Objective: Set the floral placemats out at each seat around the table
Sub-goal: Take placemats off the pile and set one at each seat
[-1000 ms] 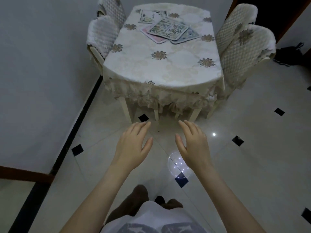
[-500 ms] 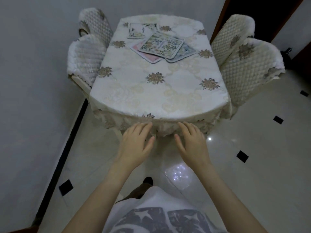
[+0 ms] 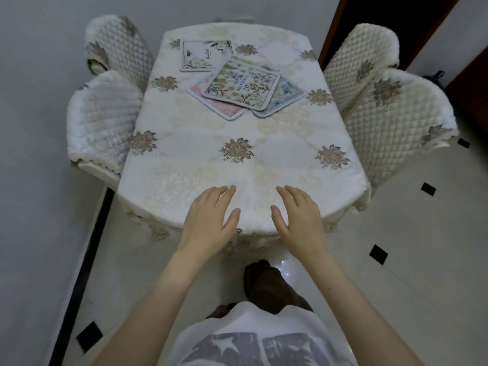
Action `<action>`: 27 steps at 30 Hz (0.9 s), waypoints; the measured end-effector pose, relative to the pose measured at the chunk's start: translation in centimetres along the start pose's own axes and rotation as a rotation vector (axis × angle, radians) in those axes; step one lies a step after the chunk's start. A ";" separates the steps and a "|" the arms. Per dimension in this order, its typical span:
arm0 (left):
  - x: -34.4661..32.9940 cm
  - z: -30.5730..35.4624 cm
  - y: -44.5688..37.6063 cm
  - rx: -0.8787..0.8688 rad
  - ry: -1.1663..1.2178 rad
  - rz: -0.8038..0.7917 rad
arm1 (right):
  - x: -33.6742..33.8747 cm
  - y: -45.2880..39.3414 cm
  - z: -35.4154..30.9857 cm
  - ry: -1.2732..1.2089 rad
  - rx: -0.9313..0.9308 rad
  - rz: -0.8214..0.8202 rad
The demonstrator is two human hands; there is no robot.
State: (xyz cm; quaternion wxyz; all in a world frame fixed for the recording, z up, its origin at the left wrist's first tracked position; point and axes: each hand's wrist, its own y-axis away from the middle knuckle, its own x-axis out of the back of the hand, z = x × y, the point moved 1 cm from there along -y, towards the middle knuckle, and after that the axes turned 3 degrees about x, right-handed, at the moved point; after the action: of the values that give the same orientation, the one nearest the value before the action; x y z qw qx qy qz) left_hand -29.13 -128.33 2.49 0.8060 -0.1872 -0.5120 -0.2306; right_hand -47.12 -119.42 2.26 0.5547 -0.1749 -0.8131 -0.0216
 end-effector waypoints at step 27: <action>-3.9 -1.1 -33.4 0.026 0.003 -0.065 | -3.4 -33.2 10.2 -0.029 0.097 -0.123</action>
State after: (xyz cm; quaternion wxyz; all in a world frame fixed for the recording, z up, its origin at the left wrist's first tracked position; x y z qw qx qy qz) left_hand -48.59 -155.75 0.70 0.8013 -0.1597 -0.5195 -0.2501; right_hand -65.39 -149.15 0.52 0.5483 -0.0979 -0.8304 -0.0139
